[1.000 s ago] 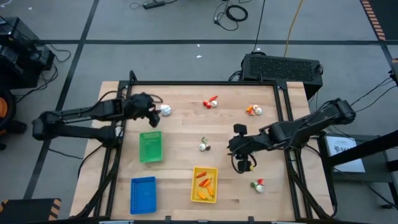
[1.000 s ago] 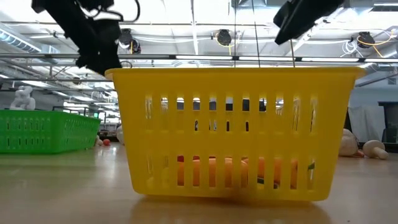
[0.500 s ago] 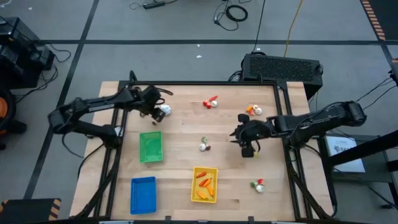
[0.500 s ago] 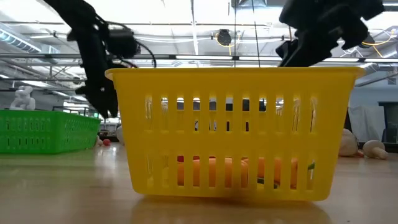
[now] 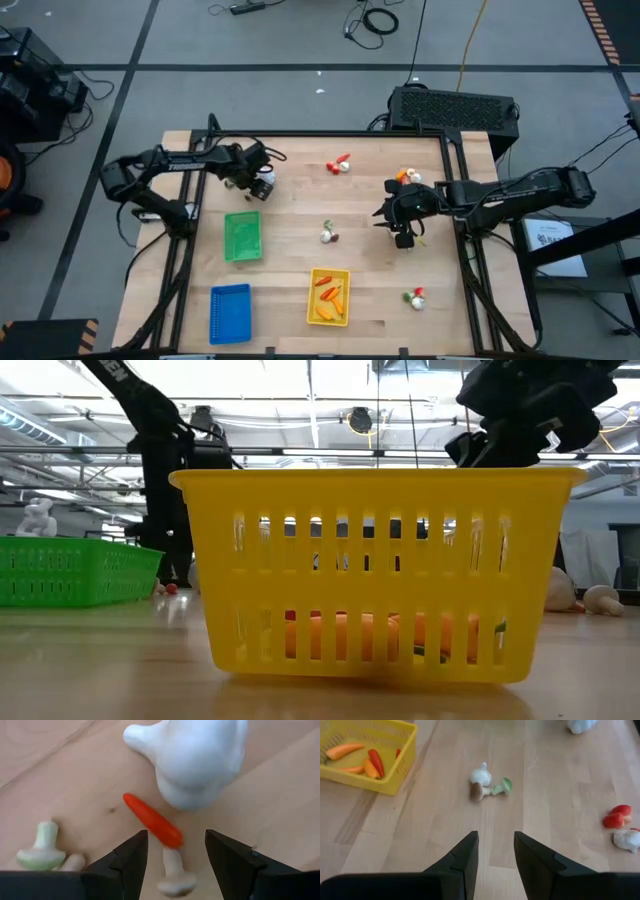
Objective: Sort produce into baskets
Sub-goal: Put the red chili pepper into the yellow basket, then put the yellow chili pepper into the yellow basket
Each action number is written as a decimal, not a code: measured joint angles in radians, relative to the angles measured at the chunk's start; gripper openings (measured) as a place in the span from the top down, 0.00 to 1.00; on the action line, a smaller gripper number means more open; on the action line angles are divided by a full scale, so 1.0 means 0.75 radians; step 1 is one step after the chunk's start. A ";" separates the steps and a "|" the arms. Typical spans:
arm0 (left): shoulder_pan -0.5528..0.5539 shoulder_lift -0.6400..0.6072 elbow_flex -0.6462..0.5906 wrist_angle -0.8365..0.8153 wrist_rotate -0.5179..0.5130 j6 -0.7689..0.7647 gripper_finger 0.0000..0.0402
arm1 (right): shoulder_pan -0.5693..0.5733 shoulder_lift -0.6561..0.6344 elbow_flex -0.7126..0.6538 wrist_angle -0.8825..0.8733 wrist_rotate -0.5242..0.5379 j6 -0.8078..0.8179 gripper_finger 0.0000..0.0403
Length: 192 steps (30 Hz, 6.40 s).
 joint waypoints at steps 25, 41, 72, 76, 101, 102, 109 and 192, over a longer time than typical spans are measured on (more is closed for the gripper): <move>0.026 0.120 0.001 0.084 -0.037 0.073 0.77 | 0.001 0.001 0.000 -0.010 0.002 0.121 0.71; -0.053 -0.142 -0.002 -0.010 -0.032 0.110 0.89 | 0.002 0.017 0.000 0.107 -0.030 0.312 0.71; -0.781 -0.075 -0.002 1.044 0.275 0.431 0.88 | 0.054 0.740 0.215 1.268 -0.063 0.264 0.49; -0.781 -0.071 -0.002 1.031 0.274 0.434 0.88 | 0.054 0.761 0.259 1.110 -0.063 0.264 0.49; -0.774 -0.072 -0.002 1.031 0.250 0.469 0.88 | 0.053 0.761 0.264 1.052 -0.044 0.218 0.81; -0.774 -0.072 -0.002 1.030 0.250 0.469 0.88 | 0.053 0.761 0.264 1.052 -0.043 0.211 0.84; -0.773 -0.072 -0.002 1.023 0.241 0.505 0.88 | 0.043 0.758 0.265 1.013 -0.044 0.199 0.98; -0.704 -0.073 -0.001 0.700 0.115 0.666 0.51 | -0.036 0.247 0.324 0.011 0.085 0.389 0.77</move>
